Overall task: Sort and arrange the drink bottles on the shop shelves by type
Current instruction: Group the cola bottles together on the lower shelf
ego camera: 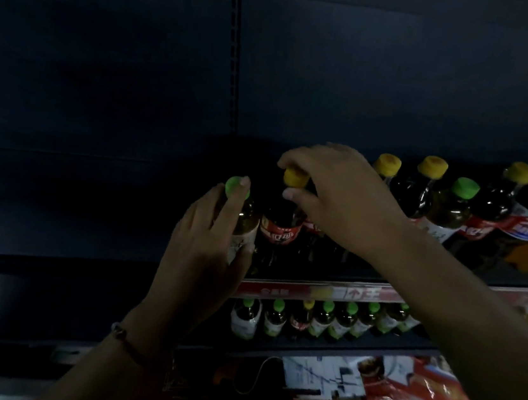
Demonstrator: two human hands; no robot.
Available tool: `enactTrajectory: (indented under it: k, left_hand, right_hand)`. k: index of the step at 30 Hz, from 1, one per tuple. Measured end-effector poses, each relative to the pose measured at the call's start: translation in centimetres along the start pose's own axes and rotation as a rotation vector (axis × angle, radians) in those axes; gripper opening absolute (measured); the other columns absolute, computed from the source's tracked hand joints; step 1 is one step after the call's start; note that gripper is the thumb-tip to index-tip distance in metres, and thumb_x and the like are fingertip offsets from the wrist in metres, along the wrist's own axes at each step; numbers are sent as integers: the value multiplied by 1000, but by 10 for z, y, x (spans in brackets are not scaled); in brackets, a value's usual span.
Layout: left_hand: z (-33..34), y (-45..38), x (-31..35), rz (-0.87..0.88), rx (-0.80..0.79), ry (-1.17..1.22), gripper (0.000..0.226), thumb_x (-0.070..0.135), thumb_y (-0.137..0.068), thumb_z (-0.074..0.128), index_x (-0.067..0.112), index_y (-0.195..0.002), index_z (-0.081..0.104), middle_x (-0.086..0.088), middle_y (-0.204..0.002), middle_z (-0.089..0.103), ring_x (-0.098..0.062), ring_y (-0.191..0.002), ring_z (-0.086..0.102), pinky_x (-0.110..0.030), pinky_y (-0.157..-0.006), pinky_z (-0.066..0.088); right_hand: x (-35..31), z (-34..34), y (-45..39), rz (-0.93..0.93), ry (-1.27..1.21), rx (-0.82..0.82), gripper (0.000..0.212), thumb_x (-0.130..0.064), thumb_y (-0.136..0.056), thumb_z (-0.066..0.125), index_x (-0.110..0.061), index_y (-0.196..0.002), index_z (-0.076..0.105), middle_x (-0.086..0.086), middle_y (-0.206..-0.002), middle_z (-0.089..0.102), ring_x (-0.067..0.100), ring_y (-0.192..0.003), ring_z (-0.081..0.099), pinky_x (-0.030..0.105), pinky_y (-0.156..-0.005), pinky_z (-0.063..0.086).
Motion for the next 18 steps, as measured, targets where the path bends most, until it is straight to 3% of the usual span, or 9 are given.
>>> enactTrajectory:
  k: [2, 5, 7, 10, 11, 13, 15, 18]
  left_hand:
    - [-5, 8, 5, 3, 41, -9, 70, 27, -90, 64, 12, -152, 34, -22, -153, 35, -40, -142, 33, -53, -113, 33]
    - [-9, 24, 25, 53, 35, 104, 68, 34, -90, 60, 16, -151, 35, -15, -153, 39, -33, -143, 33, -50, -114, 32]
    - [-9, 31, 41, -28, -74, 284, 76, 46, -88, 59, 30, -154, 25, 7, -154, 35, -13, -142, 31, -34, -110, 37]
    - [4, 41, 68, -294, -342, 766, 91, 54, -80, 71, 58, -146, 9, 42, -136, 38, 14, -131, 38, -9, -97, 40]
    - [14, 47, 74, -375, -404, 948, 90, 47, -78, 75, 56, -144, 15, 43, -129, 48, 13, -124, 48, -9, -91, 46]
    - [35, 59, 84, -464, -457, 1187, 76, 32, -75, 78, 44, -138, 36, 28, -121, 64, 1, -112, 63, -15, -84, 52]
    - [54, 72, 95, -509, -430, 1244, 69, 27, -76, 82, 33, -134, 46, 13, -119, 69, -8, -108, 67, -20, -82, 54]
    - [82, 92, 114, -642, -376, 1272, 62, 20, -78, 81, 26, -132, 50, 6, -115, 71, -14, -106, 68, -25, -81, 55]
  right_hand:
    - [-4, -5, 18, 14, -18, 28, 37, -32, -87, 68, -22, -121, 59, -1, -107, 65, 19, -101, 58, 32, -94, 39]
    - [-10, -16, 47, 45, -92, 78, 38, -30, -89, 66, -23, -126, 58, -5, -116, 62, 12, -103, 57, 23, -86, 42]
    - [-11, -25, 61, 70, -176, 103, 37, -31, -91, 64, -27, -127, 57, -13, -117, 58, 3, -103, 54, 17, -84, 43]
    - [-9, -34, 80, 120, -394, 96, 36, -30, -91, 65, -32, -125, 58, -23, -113, 55, -6, -104, 54, 7, -85, 41]
    - [-7, -33, 86, 134, -479, 84, 35, -28, -90, 65, -33, -124, 59, -24, -113, 57, -6, -105, 55, 5, -85, 41]
    - [0, -27, 99, 162, -650, 44, 34, -24, -90, 65, -34, -122, 59, -19, -113, 62, -5, -105, 58, 6, -85, 43]
    - [11, -15, 113, 187, -815, 14, 35, -22, -89, 67, -34, -121, 60, -16, -108, 67, -2, -104, 61, 10, -82, 48]
    - [34, 18, 144, 284, -1043, -16, 44, -23, -86, 68, -41, -124, 56, -20, -113, 66, -4, -110, 59, 12, -83, 50]
Point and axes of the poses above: each hand's wrist, its own y-axis away from the middle knuckle, its own z-axis out of the palm, x = y × z, the point moved 2 cm from there along -y, towards the middle knuckle
